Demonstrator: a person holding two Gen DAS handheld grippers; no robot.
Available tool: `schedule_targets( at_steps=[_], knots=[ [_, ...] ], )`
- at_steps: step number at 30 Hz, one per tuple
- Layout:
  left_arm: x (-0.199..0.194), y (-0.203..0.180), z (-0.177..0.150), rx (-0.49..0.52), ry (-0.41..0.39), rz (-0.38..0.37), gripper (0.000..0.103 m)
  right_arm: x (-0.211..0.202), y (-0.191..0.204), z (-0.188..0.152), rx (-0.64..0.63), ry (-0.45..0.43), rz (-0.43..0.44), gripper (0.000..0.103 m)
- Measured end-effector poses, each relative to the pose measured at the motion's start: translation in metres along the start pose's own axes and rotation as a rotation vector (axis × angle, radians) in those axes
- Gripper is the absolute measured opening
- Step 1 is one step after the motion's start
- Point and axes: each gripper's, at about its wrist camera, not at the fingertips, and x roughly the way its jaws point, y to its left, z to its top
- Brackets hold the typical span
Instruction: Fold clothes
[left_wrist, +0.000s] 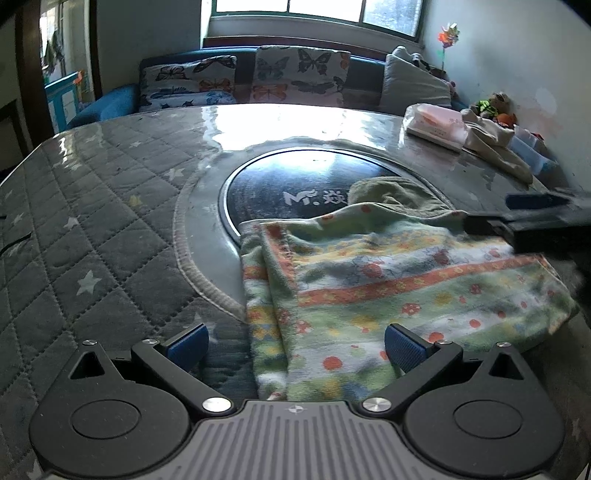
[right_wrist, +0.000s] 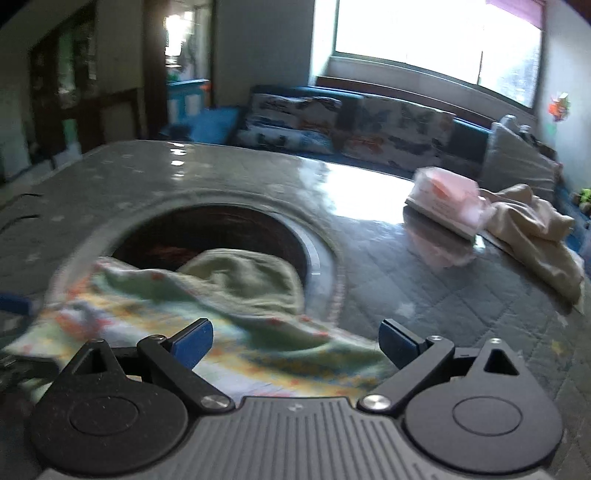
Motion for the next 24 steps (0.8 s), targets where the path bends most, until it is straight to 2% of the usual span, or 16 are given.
schedule_targets(
  at_steps=[12, 18, 24],
  knots=[
    [-0.011, 0.033, 0.002, -0.105, -0.021, 0.049, 0.103, -0.043, 0.087, -0.024, -0.221, -0.01, 0.231, 0.098],
    [-0.01, 0.033, 0.004, -0.115, -0.009, 0.053, 0.103, -0.048, 0.113, -0.031, -0.261, -0.013, 0.28, 0.098],
    [-0.008, 0.027, 0.006, -0.099, 0.011, 0.069, 0.103, -0.052, 0.131, -0.039, -0.319, -0.024, 0.285, 0.098]
  ],
)
